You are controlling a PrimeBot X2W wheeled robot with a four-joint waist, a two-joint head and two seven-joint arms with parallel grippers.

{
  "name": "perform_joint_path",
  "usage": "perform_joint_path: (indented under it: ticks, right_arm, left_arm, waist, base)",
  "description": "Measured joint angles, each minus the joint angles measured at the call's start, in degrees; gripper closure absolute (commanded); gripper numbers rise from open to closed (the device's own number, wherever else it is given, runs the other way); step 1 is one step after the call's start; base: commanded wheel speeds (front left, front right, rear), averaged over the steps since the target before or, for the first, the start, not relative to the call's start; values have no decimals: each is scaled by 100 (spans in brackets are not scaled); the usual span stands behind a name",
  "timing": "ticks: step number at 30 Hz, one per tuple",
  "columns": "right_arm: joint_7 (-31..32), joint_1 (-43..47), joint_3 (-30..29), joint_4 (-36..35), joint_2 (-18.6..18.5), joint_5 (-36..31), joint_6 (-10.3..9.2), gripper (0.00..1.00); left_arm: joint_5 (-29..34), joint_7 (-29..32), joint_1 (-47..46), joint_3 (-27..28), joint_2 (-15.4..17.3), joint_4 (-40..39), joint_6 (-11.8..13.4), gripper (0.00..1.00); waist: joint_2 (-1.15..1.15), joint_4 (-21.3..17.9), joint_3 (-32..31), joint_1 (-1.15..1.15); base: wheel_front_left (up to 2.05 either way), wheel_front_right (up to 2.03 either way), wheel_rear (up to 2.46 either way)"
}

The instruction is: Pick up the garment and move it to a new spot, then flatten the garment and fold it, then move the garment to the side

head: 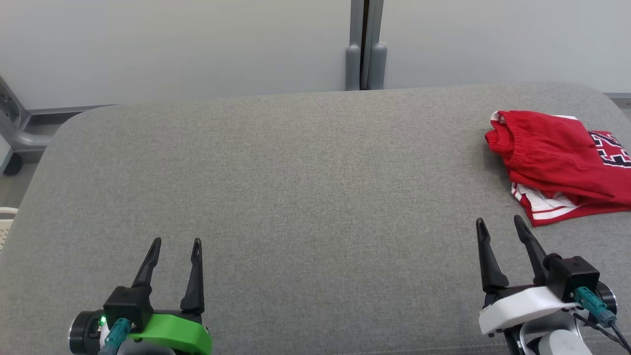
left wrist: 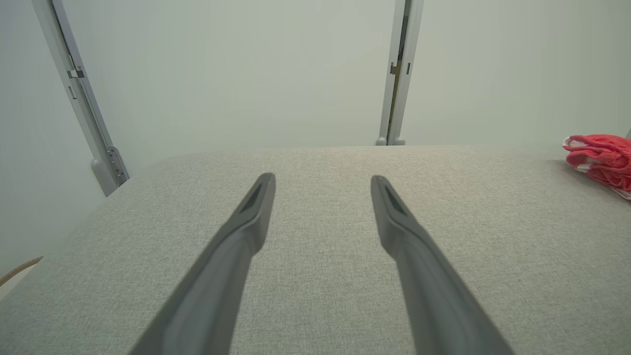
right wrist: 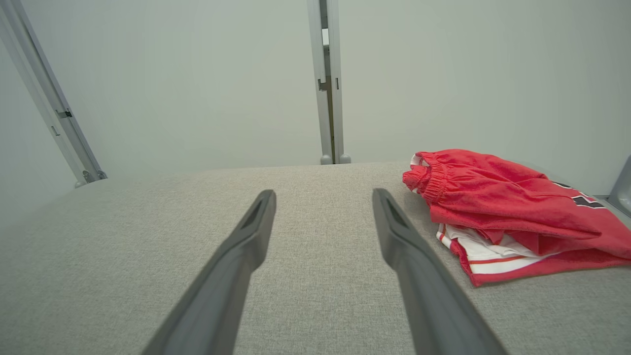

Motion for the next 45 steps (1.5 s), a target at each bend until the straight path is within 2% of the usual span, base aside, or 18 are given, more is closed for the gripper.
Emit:
perform_joint_path:
  ticks: [22, 23, 28, 45]
  right_arm:
    - [96, 24, -29, -89, 51, -35, 0, 0]
    - [100, 25, -29, -92, 54, -34, 0, 100]
    - [221, 96, -85, 67, 100, 165, 1, 100]
    - [1481, 93, -1125, 235, -23, 2145, 0, 100]
  left_arm:
    - [35, -1, -10, 32, -38, 100, 0, 0]
    - [35, 0, -10, 30, -40, 101, 0, 100]
    - [-149, 20, 110, -42, -49, 211, -3, 100]
    - [-2016, 20, 115, -371, -135, 13, -78, 100]
  waist:
    - [0, 11, 20, 0]
    - [0, 13, 22, 0]
    - [0, 8, 28, 0]
    - [0, -31, 57, 0]
  base:
    - [0, 0, 0]
    - [0, 0, 0]
    - [0, 0, 0]
    - [0, 0, 0]
